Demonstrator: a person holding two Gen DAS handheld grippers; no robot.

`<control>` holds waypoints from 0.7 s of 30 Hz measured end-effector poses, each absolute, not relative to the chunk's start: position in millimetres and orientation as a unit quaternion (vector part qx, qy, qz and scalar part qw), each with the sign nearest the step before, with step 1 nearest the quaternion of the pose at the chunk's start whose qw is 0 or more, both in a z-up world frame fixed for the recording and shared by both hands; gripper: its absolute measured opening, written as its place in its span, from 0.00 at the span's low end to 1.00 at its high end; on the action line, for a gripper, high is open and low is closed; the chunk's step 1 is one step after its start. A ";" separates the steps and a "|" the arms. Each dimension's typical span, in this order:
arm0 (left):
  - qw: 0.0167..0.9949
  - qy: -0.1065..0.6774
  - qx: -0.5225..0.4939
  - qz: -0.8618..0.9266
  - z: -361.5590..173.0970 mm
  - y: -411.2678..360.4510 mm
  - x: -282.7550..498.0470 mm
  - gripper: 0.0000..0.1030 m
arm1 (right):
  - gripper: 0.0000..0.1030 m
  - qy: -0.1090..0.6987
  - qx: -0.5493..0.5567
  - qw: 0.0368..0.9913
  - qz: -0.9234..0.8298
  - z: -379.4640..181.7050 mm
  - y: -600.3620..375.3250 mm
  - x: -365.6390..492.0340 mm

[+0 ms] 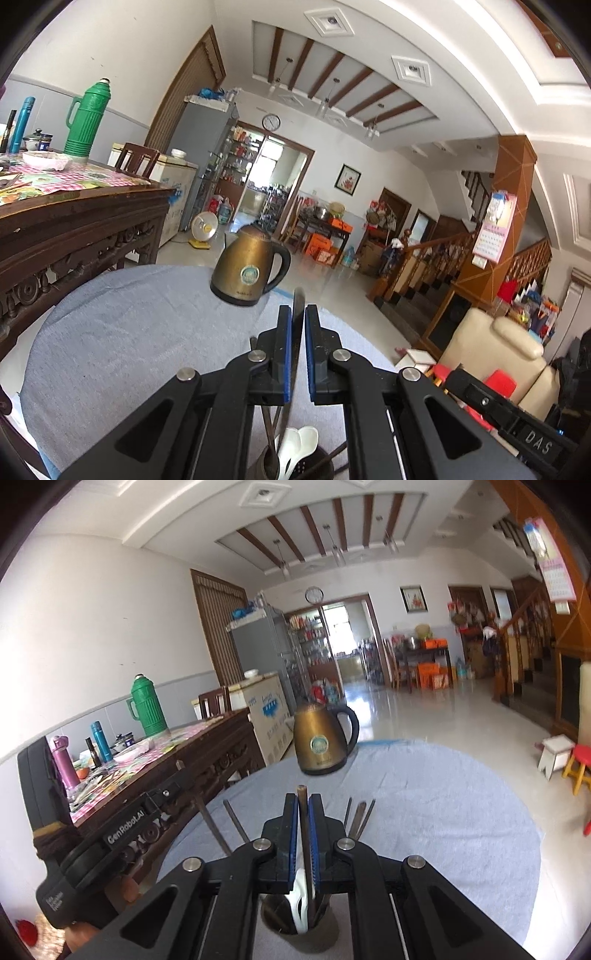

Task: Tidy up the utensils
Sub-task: 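Lower the chopsticks into the holder cup and open both grippers, then raise both open grippers up out of the holder cup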

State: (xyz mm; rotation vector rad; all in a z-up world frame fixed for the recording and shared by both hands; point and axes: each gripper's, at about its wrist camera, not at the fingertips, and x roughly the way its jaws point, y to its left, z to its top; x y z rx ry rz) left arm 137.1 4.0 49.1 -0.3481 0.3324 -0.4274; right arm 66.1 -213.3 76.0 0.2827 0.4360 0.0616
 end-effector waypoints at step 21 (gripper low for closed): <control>0.960 0.183 -0.118 -0.178 50.3 -8.5 128.5 0.72 | 0.23 0.189 0.187 0.964 0.001 69.0 -233.5 60.9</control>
